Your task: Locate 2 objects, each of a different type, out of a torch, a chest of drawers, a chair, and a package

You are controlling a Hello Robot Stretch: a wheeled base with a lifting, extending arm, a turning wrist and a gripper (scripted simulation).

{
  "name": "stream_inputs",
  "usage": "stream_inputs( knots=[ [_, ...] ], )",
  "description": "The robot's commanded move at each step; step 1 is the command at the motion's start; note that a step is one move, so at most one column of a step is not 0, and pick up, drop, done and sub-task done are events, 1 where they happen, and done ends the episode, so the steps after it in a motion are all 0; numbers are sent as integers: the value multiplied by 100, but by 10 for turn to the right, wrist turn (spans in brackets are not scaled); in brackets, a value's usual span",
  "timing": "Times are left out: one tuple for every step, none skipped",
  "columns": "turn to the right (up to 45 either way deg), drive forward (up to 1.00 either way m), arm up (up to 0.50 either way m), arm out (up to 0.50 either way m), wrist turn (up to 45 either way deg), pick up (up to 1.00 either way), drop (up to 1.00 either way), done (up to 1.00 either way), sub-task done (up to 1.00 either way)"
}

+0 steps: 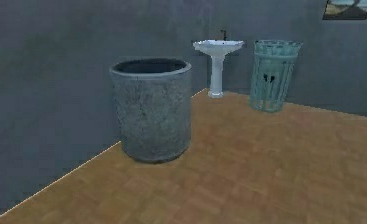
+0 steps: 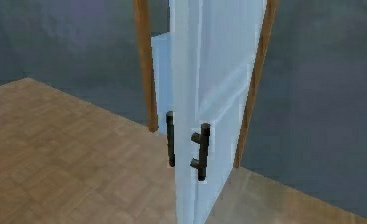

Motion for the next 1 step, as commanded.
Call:
stream_inputs(
  knots=[
    [60, 0, 0, 0, 0, 0, 0, 0, 0]
  ],
)
